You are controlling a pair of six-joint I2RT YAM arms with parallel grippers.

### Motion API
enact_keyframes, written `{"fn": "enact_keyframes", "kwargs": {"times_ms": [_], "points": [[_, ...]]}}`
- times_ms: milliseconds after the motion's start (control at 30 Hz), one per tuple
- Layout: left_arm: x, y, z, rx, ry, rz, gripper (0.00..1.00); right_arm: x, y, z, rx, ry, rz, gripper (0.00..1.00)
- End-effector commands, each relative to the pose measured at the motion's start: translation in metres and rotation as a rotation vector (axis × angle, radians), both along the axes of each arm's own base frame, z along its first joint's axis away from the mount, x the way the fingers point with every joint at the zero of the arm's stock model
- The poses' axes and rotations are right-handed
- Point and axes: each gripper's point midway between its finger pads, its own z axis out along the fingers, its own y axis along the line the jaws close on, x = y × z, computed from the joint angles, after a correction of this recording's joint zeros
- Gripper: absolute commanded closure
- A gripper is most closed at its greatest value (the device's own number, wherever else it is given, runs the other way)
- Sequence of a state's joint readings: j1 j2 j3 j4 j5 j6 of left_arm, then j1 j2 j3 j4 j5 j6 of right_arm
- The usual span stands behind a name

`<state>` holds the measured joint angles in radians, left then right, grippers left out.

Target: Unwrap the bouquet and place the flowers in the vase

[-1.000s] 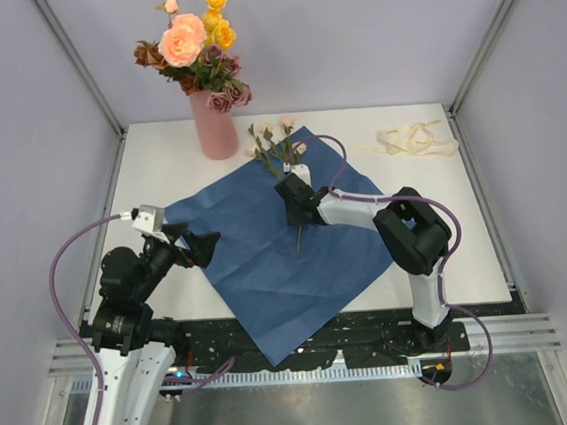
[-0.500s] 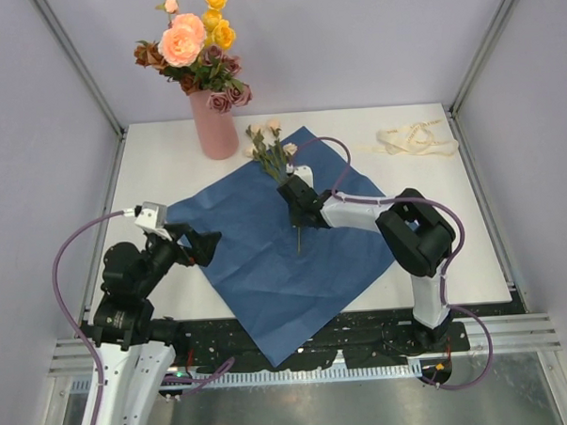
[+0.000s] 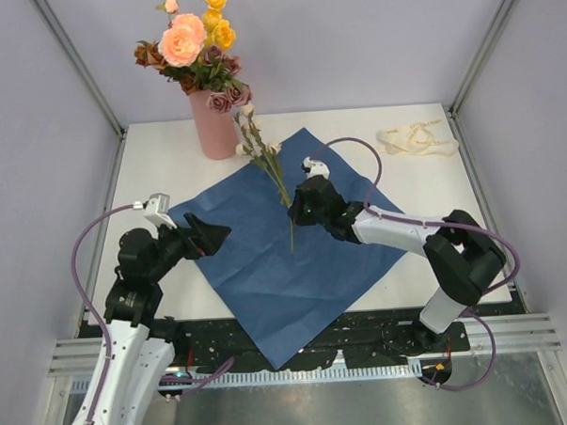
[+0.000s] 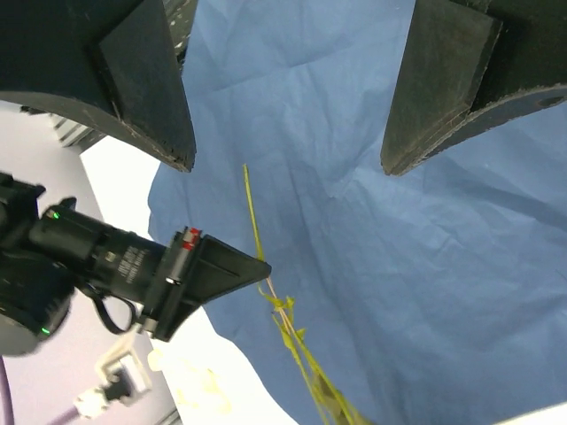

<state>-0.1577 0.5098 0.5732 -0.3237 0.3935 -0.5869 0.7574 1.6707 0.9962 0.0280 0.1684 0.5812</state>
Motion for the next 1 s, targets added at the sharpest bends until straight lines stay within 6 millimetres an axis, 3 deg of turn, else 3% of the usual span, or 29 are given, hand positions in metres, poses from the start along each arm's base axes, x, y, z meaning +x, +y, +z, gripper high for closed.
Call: {"fn": "enact_keyframes", "kwargs": {"times_ms": [0,33,100,133,200,500,700,833,967], "points": [[0.015,-0.009,0.005,-0.153,-0.008,0.028,0.12,-0.015,0.024,0.048,0.245,-0.054,0.083,0.95],[0.018,-0.011,0.003,-0.179,-0.01,0.023,0.12,-0.016,0.026,0.058,0.276,-0.074,0.089,0.95],[0.023,-0.015,-0.003,-0.214,-0.005,0.016,0.14,-0.038,0.033,0.059,0.345,-0.028,0.168,0.94],[0.025,-0.017,-0.005,-0.238,-0.016,0.008,0.15,-0.046,0.04,0.07,0.39,-0.035,0.206,0.95],[0.027,-0.022,-0.006,-0.269,-0.04,-0.019,0.16,-0.065,0.044,0.074,0.415,-0.026,0.265,0.95],[0.017,-0.041,-0.01,-0.308,-0.079,-0.141,0.16,-0.14,0.074,0.117,0.582,-0.04,0.553,0.94],[0.004,-0.046,0.003,-0.309,-0.158,-0.18,0.18,-0.166,0.094,0.145,0.661,-0.055,0.643,0.95],[0.002,-0.041,0.002,-0.292,-0.165,-0.156,0.28,-0.177,0.102,0.157,0.693,-0.06,0.673,0.94],[-0.001,-0.037,0.006,-0.288,-0.191,-0.137,0.52,-0.181,0.106,0.162,0.704,-0.063,0.679,0.95]]}}
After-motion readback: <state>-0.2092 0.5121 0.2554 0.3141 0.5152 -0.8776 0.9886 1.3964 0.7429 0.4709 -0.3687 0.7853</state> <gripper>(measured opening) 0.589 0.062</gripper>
